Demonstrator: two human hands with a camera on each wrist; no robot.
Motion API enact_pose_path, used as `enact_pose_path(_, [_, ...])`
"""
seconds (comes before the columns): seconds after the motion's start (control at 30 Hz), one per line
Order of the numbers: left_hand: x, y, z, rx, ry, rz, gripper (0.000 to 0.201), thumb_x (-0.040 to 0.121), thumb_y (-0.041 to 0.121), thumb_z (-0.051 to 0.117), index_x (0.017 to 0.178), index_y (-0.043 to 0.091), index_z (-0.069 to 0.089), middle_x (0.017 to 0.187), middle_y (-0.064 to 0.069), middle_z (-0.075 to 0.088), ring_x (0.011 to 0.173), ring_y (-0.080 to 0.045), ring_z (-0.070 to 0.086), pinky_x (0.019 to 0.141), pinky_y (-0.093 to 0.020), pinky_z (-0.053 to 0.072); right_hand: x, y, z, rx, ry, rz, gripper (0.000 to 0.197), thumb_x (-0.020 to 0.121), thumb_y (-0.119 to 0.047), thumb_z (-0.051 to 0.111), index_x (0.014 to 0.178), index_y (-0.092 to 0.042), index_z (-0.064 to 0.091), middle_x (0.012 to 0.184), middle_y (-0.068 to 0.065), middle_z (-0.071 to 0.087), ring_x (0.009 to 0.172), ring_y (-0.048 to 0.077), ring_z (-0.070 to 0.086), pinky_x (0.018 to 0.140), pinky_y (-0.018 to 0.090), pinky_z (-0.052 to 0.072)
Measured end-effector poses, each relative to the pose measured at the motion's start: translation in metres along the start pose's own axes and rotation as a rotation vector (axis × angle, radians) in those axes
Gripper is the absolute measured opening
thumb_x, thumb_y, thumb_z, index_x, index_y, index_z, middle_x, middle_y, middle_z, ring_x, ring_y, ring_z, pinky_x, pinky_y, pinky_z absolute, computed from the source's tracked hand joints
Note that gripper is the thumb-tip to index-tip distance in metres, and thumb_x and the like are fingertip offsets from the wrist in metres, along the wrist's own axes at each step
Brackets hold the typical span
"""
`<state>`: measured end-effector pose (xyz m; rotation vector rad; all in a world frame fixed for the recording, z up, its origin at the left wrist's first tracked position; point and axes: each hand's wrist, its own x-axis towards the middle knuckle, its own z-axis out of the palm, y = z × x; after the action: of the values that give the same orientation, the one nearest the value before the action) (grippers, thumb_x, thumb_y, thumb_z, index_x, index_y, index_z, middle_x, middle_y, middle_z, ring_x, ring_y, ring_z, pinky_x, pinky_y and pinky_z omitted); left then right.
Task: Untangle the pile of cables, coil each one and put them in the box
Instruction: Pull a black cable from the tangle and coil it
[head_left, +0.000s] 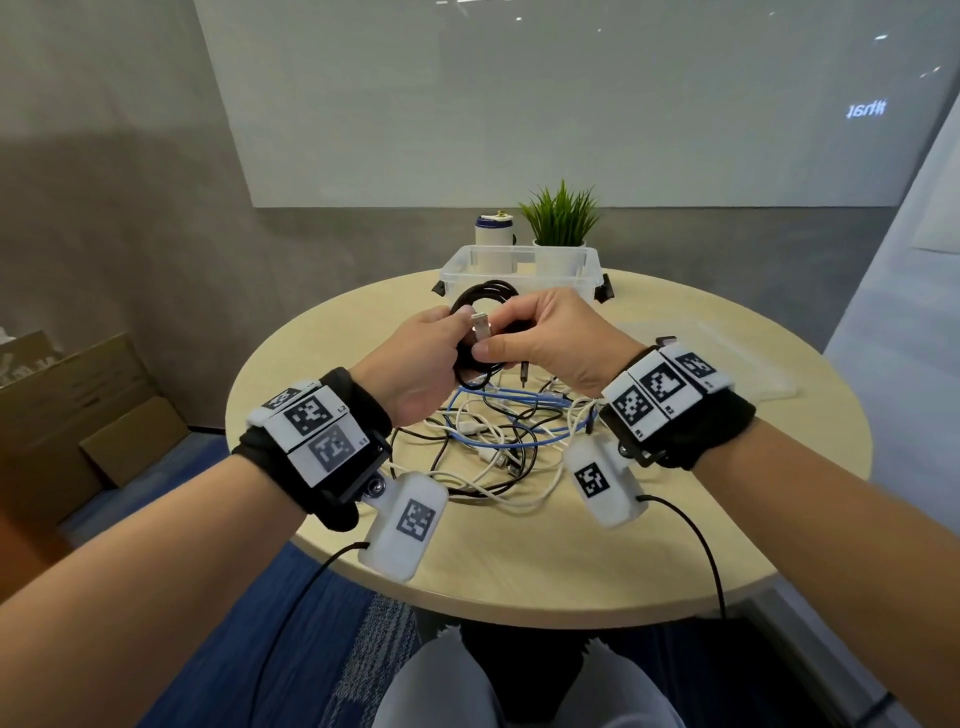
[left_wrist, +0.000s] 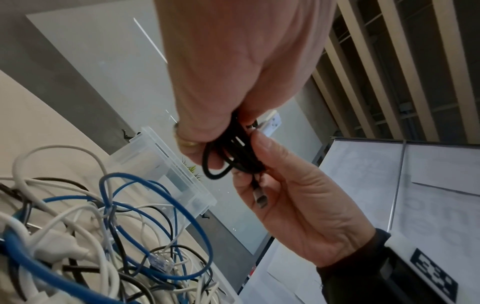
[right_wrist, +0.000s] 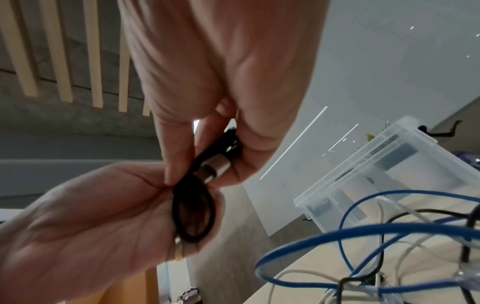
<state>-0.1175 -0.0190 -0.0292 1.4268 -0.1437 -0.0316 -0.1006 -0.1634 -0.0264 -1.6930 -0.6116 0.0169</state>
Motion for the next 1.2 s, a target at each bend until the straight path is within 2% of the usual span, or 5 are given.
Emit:
enact_pose_path(0.17, [-0.003, 0.003, -0.004, 0.121, -0.048, 0.03, 0.043, 0.096, 0.046, 0.041, 0.07, 0.012, 0.048, 0.051, 0.004, 0.04, 0.052, -0.011, 0.046, 0.071, -0.03, 0.047, -0.003, -0.001, -0.003, -0.023, -0.101, 0.003, 0.015, 0.077, 0.011, 0.068, 0.086, -0.001, 0.065, 0.084, 0.015, 0.063, 0.078, 0.022, 0.061, 0.075, 0.029, 0.053])
enact_pose_path(0.33, [0.0, 0.013, -0.008, 0.256, -0.073, -0.042, 0.057, 0.092, 0.063, 0.034, 0.063, 0.015, 0.047, 0.049, 0.003, 0.038, 0.053, -0.016, 0.04, 0.066, -0.029, 0.04, -0.004, 0.002, -0.007, -0.066, -0.179, 0.022, 0.016, 0.076, 0.013, 0.068, 0.091, 0.007, 0.067, 0.09, 0.011, 0.069, 0.081, 0.012, 0.066, 0.074, 0.02, 0.053])
enact_pose_path(0.6, [-0.003, 0.013, -0.011, 0.349, -0.153, -0.216, 0.045, 0.097, 0.047, 0.038, 0.065, 0.016, 0.045, 0.046, 0.005, 0.039, 0.05, -0.016, 0.045, 0.062, -0.029, 0.036, -0.005, 0.001, -0.007, -0.326, -0.31, 0.065, 0.02, 0.076, 0.007, 0.072, 0.095, 0.001, 0.071, 0.102, 0.012, 0.071, 0.102, 0.022, 0.065, 0.096, 0.03, 0.05])
enact_pose_path(0.83, [-0.003, 0.008, -0.008, 0.282, -0.105, -0.269, 0.053, 0.091, 0.059, 0.042, 0.057, 0.021, 0.032, 0.045, 0.006, 0.025, 0.043, -0.013, 0.03, 0.056, -0.027, 0.027, -0.005, -0.003, -0.006, -0.433, -0.316, 0.035, 0.015, 0.075, 0.001, 0.075, 0.088, -0.007, 0.072, 0.085, 0.009, 0.071, 0.079, 0.013, 0.061, 0.085, 0.032, 0.051])
enact_pose_path(1.2, [0.005, -0.008, -0.005, 0.361, 0.07, -0.134, 0.045, 0.097, 0.05, 0.039, 0.066, 0.017, 0.04, 0.045, 0.008, 0.034, 0.05, -0.015, 0.033, 0.06, -0.03, 0.028, 0.003, -0.004, -0.016, -0.256, -0.032, -0.089, 0.009, 0.083, -0.003, 0.069, 0.085, -0.011, 0.069, 0.09, 0.01, 0.067, 0.083, 0.017, 0.057, 0.092, 0.039, 0.049])
